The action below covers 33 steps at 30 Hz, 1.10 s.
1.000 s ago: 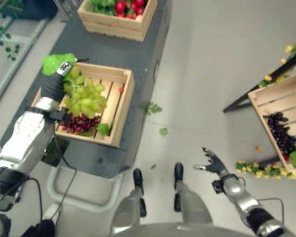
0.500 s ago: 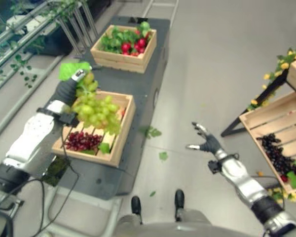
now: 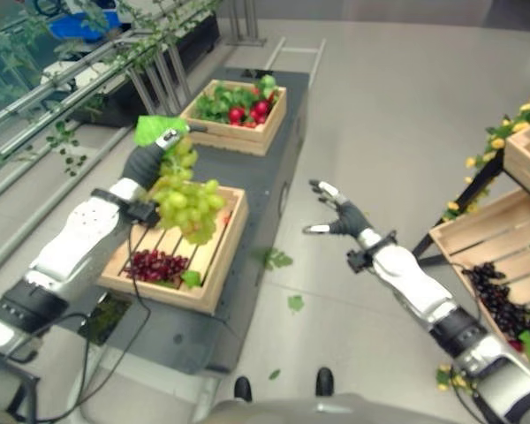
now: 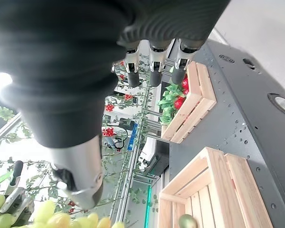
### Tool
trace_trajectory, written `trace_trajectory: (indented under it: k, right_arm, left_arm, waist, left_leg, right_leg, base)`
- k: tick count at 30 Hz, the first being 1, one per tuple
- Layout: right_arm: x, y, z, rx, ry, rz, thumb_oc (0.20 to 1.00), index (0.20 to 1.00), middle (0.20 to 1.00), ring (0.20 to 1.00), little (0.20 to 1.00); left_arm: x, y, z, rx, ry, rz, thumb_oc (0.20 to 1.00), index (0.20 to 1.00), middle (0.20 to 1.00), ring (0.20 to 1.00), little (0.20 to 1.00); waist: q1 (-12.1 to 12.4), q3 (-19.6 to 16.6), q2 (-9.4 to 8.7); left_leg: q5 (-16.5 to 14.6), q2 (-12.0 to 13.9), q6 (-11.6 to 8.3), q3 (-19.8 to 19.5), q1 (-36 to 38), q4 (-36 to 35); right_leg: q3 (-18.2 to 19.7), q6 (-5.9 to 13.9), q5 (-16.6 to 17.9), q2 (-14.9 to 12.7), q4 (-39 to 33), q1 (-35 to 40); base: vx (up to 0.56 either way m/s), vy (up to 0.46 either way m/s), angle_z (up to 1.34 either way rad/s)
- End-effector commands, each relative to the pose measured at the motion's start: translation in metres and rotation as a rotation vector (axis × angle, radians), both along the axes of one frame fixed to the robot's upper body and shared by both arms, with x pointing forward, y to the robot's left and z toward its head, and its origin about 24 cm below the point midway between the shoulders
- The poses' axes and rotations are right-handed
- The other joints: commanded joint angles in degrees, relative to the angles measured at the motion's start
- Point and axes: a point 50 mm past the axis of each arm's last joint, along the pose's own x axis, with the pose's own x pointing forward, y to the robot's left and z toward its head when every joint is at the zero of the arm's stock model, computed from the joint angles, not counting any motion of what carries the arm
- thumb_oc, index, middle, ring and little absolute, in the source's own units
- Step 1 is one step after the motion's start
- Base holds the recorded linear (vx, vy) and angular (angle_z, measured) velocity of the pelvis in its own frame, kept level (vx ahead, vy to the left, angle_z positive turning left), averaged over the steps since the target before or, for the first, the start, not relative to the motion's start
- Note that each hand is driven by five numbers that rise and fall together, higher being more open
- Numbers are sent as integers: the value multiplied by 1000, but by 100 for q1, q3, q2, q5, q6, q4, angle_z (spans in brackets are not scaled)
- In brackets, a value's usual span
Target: Pick up the fruits from the basket on one side to the basket on the other side
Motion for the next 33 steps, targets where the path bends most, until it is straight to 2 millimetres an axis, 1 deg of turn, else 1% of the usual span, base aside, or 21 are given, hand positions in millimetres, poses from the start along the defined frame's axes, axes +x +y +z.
trace_trajectory:
  k: [1,2,3,4,9,14,15,16,19,20,21,22,23,24,25,26,28,29,30,32,33]
  right_arm:
    - [8,19,23,81,-54,58,1000,1000,1000,1000,1000]
    - [8,19,23,81,-54,58,1000,1000,1000,1000,1000]
    - [13,31,26,72,-44,86,1000,1000,1000,1000,1000]
    - [13,31,26,72,-44,85,1000,1000,1000,1000,1000]
    - [19,54,26,68,-19,117,1000,1000,1000,1000,1000]
    - [20,73,17,81,48,144,1000,1000,1000,1000,1000]
    - [20,73,17,81,48,143,1000,1000,1000,1000,1000]
    - [21,80,9,75,88,140,1000,1000,1000,1000,1000]
    - [21,83,4,70,111,141,1000,1000,1000,1000,1000]
    - [21,83,4,70,111,141,1000,1000,1000,1000,1000]
    - [19,89,-3,77,150,153,1000,1000,1000,1000,1000]
    - [19,89,-3,77,150,152,1000,1000,1000,1000,1000]
    - [18,93,-8,72,174,156,1000,1000,1000,1000,1000]
    - [18,93,-8,72,173,156,1000,1000,1000,1000,1000]
    - [19,96,-12,64,192,147,1000,1000,1000,1000,1000]
    - [19,96,-12,64,191,146,1000,1000,1000,1000,1000]
    - [20,97,-13,71,198,135,1000,1000,1000,1000,1000]
    - [20,97,-13,71,198,135,1000,1000,1000,1000,1000]
    - [20,99,-14,76,205,130,1000,1000,1000,1000,1000]
    - [21,100,-14,79,210,127,1000,1000,1000,1000,1000]
    - [20,103,-11,105,218,130,1000,1000,1000,1000,1000]
  left_arm:
    - [10,-3,43,-65,-160,10,200,200,200,200,200]
    - [10,-3,43,-65,-160,10,200,200,200,200,200]
    - [15,-12,43,-73,-158,-5,200,200,200,200,200]
    - [15,-12,44,-73,-158,-5,200,200,200,200,200]
    - [23,-28,46,-80,-162,-26,200,200,200,200,200]
    - [28,-45,46,-96,-160,-63,200,200,200,200,200]
    - [28,-45,46,-96,-160,-63,200,200,200,200,200]
    - [31,-56,45,-100,-155,-83,200,200,200,200,200]
    - [33,-64,47,-99,-158,-101,200,200,200,200,200]
    - [33,-64,47,-99,-158,-101,200,200,200,200,200]
    - [35,-77,46,-107,-153,-127,200,200,200,200,200]
    - [35,-77,46,-107,-153,-128,200,200,200,200,200]
    - [36,-88,46,-115,-149,-156,200,200,200,200,200]
    - [36,-89,46,-115,-149,-156,200,200,200,200,200]
    - [35,-101,46,-123,-146,-191,200,200,200,200,200]
    - [35,-101,46,-123,-146,-192,200,200,200,200,200]
    - [33,-110,46,-134,-146,-218,200,200,200,200,200]
    - [33,-110,46,-134,-146,-218,200,200,200,200,200]
    - [31,-118,43,-144,-137,-242,200,200,200,200,200]
    - [30,-121,42,-149,-132,-251,200,200,200,200,200]
    - [27,-127,38,-160,-120,-273,200,200,200,200,200]
  waist:
    - [53,-310,-200]
    - [53,-310,-200]
    - [79,-353,-216]
    - [80,-350,-217]
    - [108,-395,-238]
    - [147,-432,-260]
    - [147,-431,-260]
    - [170,-456,-276]
    - [188,-465,-284]
    - [189,-464,-284]
    - [204,-479,-295]
    - [204,-479,-296]
    - [216,-488,-306]
    - [217,-487,-307]
    - [233,-501,-311]
    - [234,-500,-313]
    - [250,-505,-323]
    - [250,-505,-323]
    - [264,-503,-330]
    - [270,-499,-336]
    - [280,-504,-351]
  left_leg:
    - [-255,-320,97,-90,15,1]
    - [-255,-320,97,-90,16,1]
    - [-255,-309,93,-104,29,1]
    - [-255,-309,93,-104,30,1]
    - [-253,-293,91,-140,73,1]
    - [-241,-279,85,-168,90,1]
    - [-241,-280,85,-168,90,1]
    - [-239,-276,88,-186,106,1]
    - [-233,-279,87,-205,107,1]
    - [-233,-280,87,-205,107,1]
    - [-231,-280,88,-232,110,1]
    - [-231,-280,88,-232,110,1]
    - [-227,-276,90,-257,109,1]
    - [-227,-276,90,-258,110,1]
    - [-228,-276,92,-283,108,1]
    - [-228,-277,92,-284,109,1]
    - [-229,-280,94,-291,111,1]
    - [-229,-280,94,-291,111,1]
    - [-229,-284,97,-305,110,1]
    - [-229,-287,98,-310,114,1]
    - [-232,-291,103,-329,124,1]
  right_leg:
    - [-105,511,-552,-40,63,380]
    - [-105,511,-552,-40,63,380]
    - [-110,502,-556,-33,64,403]
    - [-110,501,-557,-33,64,404]
    - [-114,492,-558,-35,62,451]
    - [-126,482,-570,-27,61,496]
    - [-126,482,-570,-27,61,496]
    - [-138,481,-574,-22,65,524]
    - [-147,482,-571,-24,69,530]
    - [-147,482,-571,-24,69,530]
    - [-153,480,-567,-26,76,542]
    - [-154,480,-567,-27,76,542]
    - [-168,478,-561,-33,82,543]
    - [-168,478,-561,-33,81,543]
    - [-183,475,-559,-39,80,553]
    - [-183,475,-559,-39,80,554]
    - [-193,474,-555,-39,83,557]
    - [-193,474,-555,-39,83,557]
    - [-198,480,-551,-43,82,559]
    - [-198,481,-548,-46,80,565]
    - [-217,479,-545,-52,82,577]
  base:
    - [0,0,0]
    - [0,0,0]
    - [0,0,0]
    - [12,-15,3]
    - [3,-5,2]
    - [-1,-2,1]
    - [0,0,0]
    - [0,0,0]
    - [-7,0,4]
    - [-11,4,3]
    - [-8,4,3]
    - [-13,8,7]
    - [-5,4,7]
    - [-7,7,9]
    - [-2,3,6]
    - [-3,4,6]
    - [0,0,0]
    - [0,0,0]
    - [0,0,0]
    - [0,0,0]
    - [0,0,0]
